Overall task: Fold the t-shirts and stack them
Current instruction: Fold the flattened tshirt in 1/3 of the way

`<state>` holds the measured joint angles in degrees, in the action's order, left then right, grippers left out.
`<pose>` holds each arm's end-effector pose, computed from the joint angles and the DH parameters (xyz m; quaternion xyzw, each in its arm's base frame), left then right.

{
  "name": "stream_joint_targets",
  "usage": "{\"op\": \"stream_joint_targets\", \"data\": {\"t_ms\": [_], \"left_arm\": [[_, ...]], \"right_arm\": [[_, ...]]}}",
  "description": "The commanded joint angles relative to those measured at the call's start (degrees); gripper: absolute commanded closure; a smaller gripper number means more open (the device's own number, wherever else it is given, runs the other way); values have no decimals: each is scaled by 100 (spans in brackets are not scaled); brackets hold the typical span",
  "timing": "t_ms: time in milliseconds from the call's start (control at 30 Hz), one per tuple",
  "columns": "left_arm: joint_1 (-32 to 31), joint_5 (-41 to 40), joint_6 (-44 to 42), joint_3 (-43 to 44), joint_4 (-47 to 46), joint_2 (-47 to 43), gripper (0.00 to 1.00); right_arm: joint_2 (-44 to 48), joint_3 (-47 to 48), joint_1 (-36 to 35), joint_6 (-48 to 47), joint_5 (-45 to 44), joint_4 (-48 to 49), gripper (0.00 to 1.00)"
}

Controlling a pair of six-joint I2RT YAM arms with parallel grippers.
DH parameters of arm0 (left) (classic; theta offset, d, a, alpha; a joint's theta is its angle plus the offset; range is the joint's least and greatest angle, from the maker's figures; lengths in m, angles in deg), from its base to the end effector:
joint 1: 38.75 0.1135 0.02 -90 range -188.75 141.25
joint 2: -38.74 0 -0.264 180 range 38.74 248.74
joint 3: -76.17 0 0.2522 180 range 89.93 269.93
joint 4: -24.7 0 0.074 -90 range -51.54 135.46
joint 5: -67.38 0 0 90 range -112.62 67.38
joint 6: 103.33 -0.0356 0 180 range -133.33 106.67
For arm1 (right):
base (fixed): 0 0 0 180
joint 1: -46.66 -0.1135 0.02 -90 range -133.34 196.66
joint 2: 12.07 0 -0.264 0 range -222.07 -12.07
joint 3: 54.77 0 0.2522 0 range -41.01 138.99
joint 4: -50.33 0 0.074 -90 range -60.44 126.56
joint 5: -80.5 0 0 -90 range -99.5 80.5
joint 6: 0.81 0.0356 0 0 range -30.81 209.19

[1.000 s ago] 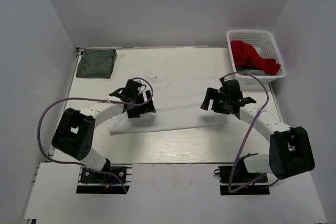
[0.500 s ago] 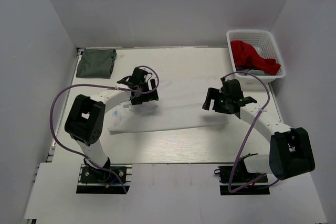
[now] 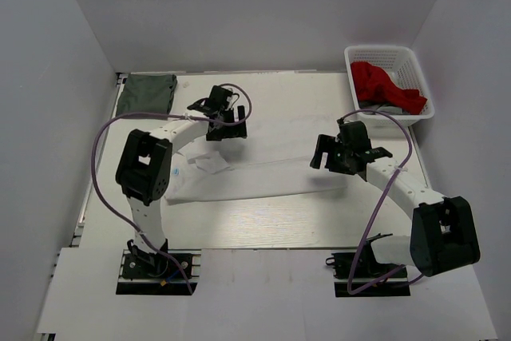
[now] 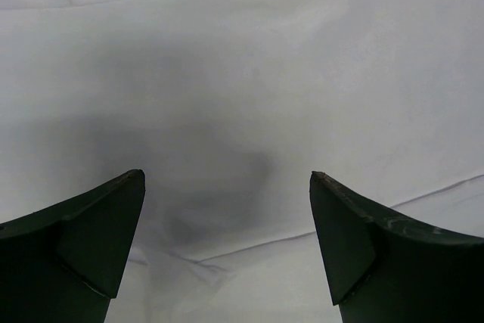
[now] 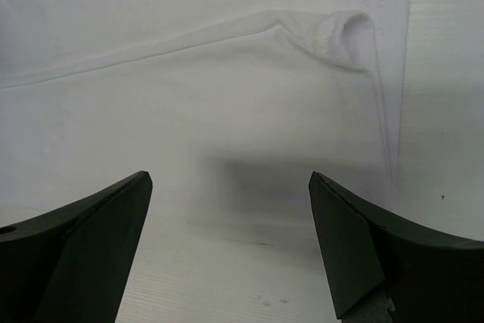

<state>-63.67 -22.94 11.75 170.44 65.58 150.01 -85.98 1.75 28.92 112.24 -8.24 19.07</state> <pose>0.3766 -0.1748 0.1930 -0.0021 0.9610 -0.1145 0.2519 0.2473 0.0799 0.2095 0.0395 0.9347 0.1327 0.3273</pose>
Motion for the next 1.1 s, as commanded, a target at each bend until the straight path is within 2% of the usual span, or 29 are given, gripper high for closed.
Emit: {"op": "stream_joint_targets", "data": {"t_ms": [0, 200, 300, 433, 600, 700, 733, 833, 867, 933, 967, 1033, 1067], "left_arm": [[-82, -206, -161, -113, 189, -859, 0], [-135, 119, -109, -1704, -101, -2335, 0], [-187, -3, -109, -2231, -49, -2661, 0], [-249, -3, -214, -2610, -48, -2672, 0], [-302, -398, -214, -2278, 48, -2118, 7], [-302, -504, -275, -2145, 48, -1846, 15], [-302, -557, -276, -2145, 48, -1784, 23], [-302, -680, -276, -1995, 48, -1565, 35], [-302, -680, -337, -1926, 48, -1512, 45], [-302, -680, -337, -1872, 48, -1433, 56], [-302, -680, -337, -1820, 48, -1362, 68], [-302, -680, -337, -1749, 119, -1362, 81], [-302, -732, -389, -1749, 119, -1362, 94]], "right_arm": [[158, 171, 16, -151, 41, 53, 10], [184, 74, 7, -152, 278, 141, 10], [184, 39, 7, -160, 331, 158, 10], [166, 39, 16, -152, 358, 194, 10], [122, 39, 16, -178, 384, 185, 10], [105, 39, 7, -187, 340, 159, 10], [87, 48, 16, -187, 340, 176, 10], [35, 74, 7, -187, 279, 141, 10], [34, 83, 7, -187, 279, 133, 10], [-9, 92, 16, -195, 226, 115, 10], [-27, 109, 16, -187, 226, 106, 10], [-71, 118, 7, -187, 243, 106, 10], [-71, 127, 16, -187, 243, 123, 10]]}}
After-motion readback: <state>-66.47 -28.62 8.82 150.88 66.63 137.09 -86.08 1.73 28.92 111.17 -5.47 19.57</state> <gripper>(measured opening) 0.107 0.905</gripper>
